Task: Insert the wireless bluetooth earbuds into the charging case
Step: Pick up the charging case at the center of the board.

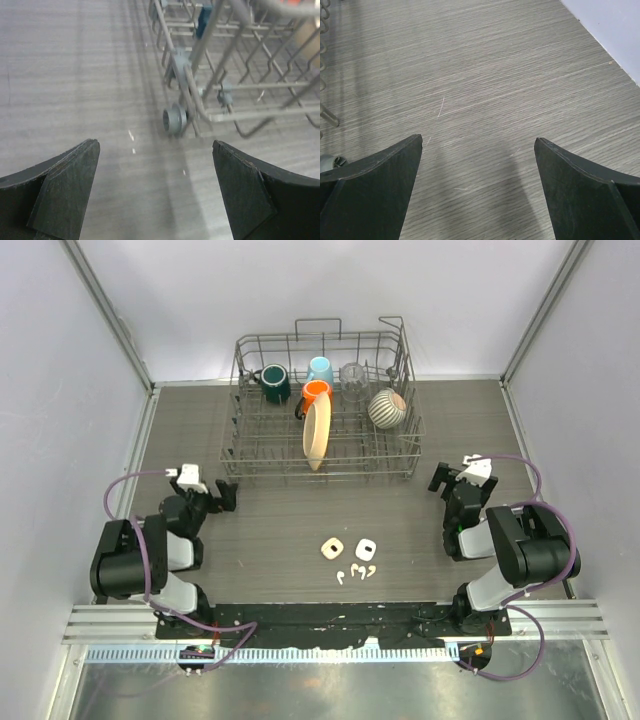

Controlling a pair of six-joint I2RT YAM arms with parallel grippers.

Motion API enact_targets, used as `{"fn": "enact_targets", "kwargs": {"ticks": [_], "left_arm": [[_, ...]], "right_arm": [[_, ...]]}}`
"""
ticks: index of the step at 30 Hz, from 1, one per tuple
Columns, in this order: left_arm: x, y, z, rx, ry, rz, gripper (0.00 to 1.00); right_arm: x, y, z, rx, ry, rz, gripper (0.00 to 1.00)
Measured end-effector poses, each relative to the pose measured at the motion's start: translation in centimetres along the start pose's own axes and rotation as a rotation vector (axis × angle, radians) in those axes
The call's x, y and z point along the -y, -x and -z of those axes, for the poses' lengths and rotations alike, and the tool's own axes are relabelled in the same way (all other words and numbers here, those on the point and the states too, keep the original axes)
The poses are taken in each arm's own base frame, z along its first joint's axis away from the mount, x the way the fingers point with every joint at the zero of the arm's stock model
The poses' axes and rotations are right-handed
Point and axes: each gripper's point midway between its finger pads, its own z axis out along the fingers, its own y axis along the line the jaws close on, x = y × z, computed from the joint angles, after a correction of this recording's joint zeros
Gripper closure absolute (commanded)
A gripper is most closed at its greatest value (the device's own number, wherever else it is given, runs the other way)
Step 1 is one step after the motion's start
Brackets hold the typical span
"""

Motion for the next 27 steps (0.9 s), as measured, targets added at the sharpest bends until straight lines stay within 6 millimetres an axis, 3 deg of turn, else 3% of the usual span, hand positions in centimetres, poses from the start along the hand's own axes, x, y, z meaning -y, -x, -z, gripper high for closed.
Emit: {"fn": "enact_targets", "kwargs": {"ticks": [5, 11, 16, 19, 22, 27], "left_arm": [[0.4, -1.3, 3.2, 0.006, 0.043, 0.026, 0.0], [1.5, 7.3, 4.7, 0.234, 0.027, -0.046, 0.0], [2.2, 11.3, 7.2, 0.365, 0.05, -0.058, 0.0], [2.4, 12.0, 8.2, 0.37, 0.064, -0.037, 0.0], [2.5, 11.8, 8.0, 0.301, 0.065, 0.01, 0.0], [2.8, 9.7, 8.1, 0.207, 0.059, 0.086, 0.0]], "right_arm": [[0.6, -0.3, 0.9, 0.019, -0.009, -0.013, 0.0], [1.5, -2.1, 2.5, -0.017, -0.013, 0.004, 0.0], [1.8, -2.8, 3.0, -0.036, -0.015, 0.011, 0.0], [1.8, -2.7, 3.0, -0.033, -0.015, 0.009, 0.0], [1.8, -2.5, 2.9, -0.027, -0.016, 0.005, 0.0], [2.2, 1.4, 2.0, 0.055, -0.082, -0.052, 0.0]]}}
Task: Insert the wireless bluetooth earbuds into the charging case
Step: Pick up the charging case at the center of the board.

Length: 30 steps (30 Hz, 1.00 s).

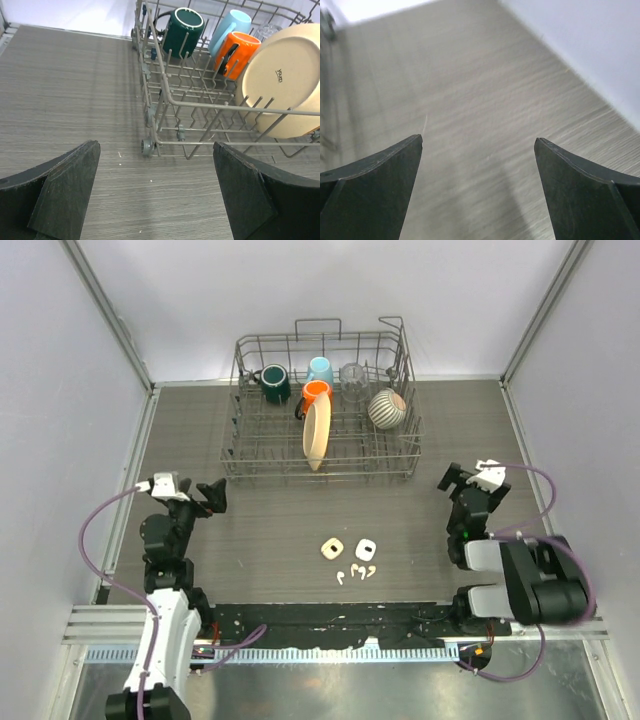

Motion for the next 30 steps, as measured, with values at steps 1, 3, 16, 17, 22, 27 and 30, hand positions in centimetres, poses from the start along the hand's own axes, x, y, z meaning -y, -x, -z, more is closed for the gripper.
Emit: {"fn": "enact_targets", "kwargs": {"ticks": [1, 3, 16, 17, 22, 27, 30], "left_arm": [[0.0, -0.1, 0.3, -0.006, 0.005, 0.005, 0.0], [0.0, 0.4, 0.8, 0.012, 0.014, 0.0, 0.0], [0.9, 2.4, -0.4, -0.022, 0.022, 0.166, 0.0], [0.9, 2.7, -0.6, -0.031, 0.029, 0.204, 0.0], [1.9, 4.1, -1.4, -0.15, 0.049, 0.327, 0.0], [2.6, 4.8, 0.1, -0.169, 0.062, 0.375, 0.0], [2.8, 4.7, 1.4, -0.15, 0.079, 0.425, 0.0]], "right_arm": [[0.2, 1.4, -0.1, 0.017, -0.024, -0.013, 0.0], [0.7, 4.0, -0.1, 0.067, -0.063, -0.054, 0.01], [-0.9, 12.3, -1.1, -0.013, -0.1, -0.215, 0.0], [-2.0, 13.0, -0.9, -0.034, -0.045, -0.228, 0.0], [-5.4, 13.5, 1.8, -0.144, 0.179, -0.249, 0.0], [-8.1, 12.1, 6.2, -0.292, 0.378, -0.295, 0.0], [-9.0, 10.0, 8.4, -0.416, 0.413, -0.281, 0.0]]}}
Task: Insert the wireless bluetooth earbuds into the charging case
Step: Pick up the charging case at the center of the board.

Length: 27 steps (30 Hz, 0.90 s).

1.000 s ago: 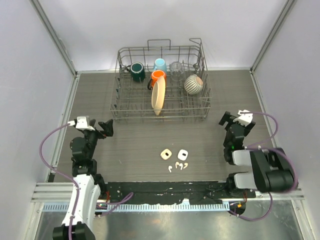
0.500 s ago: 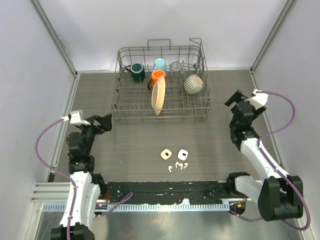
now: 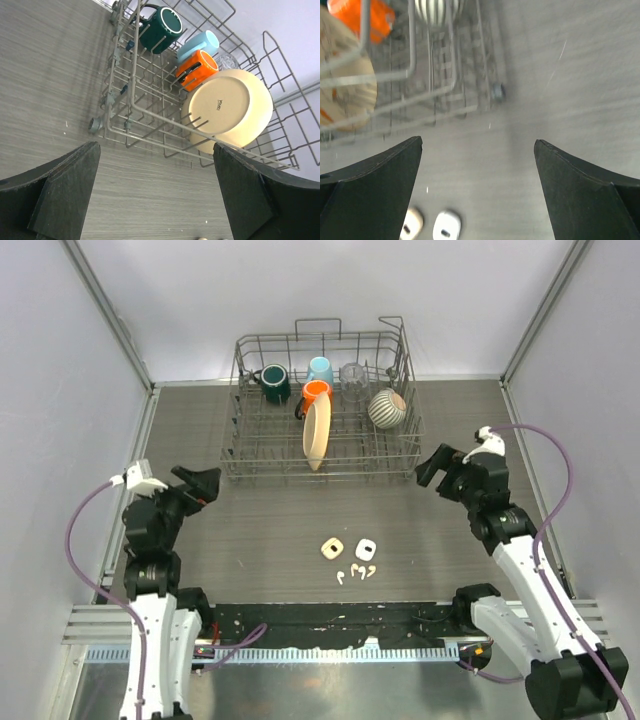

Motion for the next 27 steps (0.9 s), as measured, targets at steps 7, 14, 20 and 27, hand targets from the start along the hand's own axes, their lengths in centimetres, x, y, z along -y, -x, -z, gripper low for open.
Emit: {"fn": "enact_targets", "kwargs": {"ticks": [7, 14, 20, 27], "left_arm": [[-0.8, -2.1, 2.2, 0.021, 0.011, 0.098, 0.0], [-0.7, -2.4, 4.0, 0.037, 0.009, 0.089, 0.0], [-0.5, -2.3, 4.7, 0.039, 0.016, 0.079, 0.0], [-1.6, -3.7, 4.4, -0.026, 0.066, 0.098, 0.0]], "right_arm": [[-3.6, -2.3, 4.7, -0.084, 0.152, -0.08, 0.0], [-7.7, -5.3, 5.7, -0.157, 0.409, -0.344, 0.15], [-7.0, -10.1, 5.3, -0.386, 0.18, -0.171, 0.16], [-8.9, -14.0, 5.4, -0.449, 0.069, -0.008, 0.16]]}}
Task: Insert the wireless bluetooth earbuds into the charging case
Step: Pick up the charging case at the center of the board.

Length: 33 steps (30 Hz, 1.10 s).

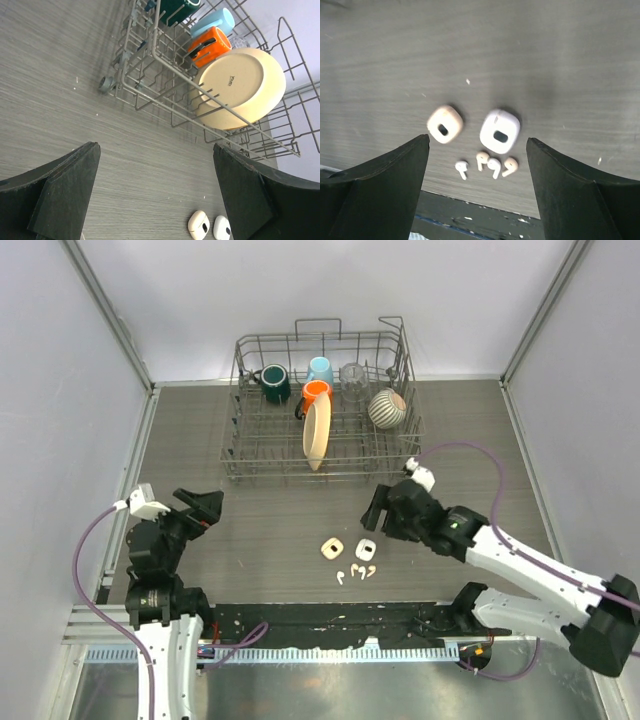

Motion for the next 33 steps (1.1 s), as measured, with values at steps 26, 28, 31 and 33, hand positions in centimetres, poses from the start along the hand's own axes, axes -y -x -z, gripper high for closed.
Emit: {"fn": "enact_targets", "kwargs": {"ticks": [26, 28, 31, 33], "left_arm": [[-0.2, -0.4, 0.1, -0.015, 0.009, -0.003, 0.0], [-0.2, -0.4, 0.1, -0.015, 0.009, -0.003, 0.0], [-0.2, -0.4, 0.1, -0.015, 0.009, -0.003, 0.0], [-0.3, -0.4, 0.1, -0.015, 0.009, -0.003, 0.0]], "right_arm": [[2.3, -6.0, -5.5, -0.079, -0.287, 0.009, 0.22], [2.1, -6.0, -5.6, -0.08, -0.286, 0.006, 0.22], [2.0, -6.1, -5.6, -0.085, -0.286, -0.006, 0.22], [1.9, -6.3, -5.6, -0.092, -0.287, -0.017, 0.23]]}}
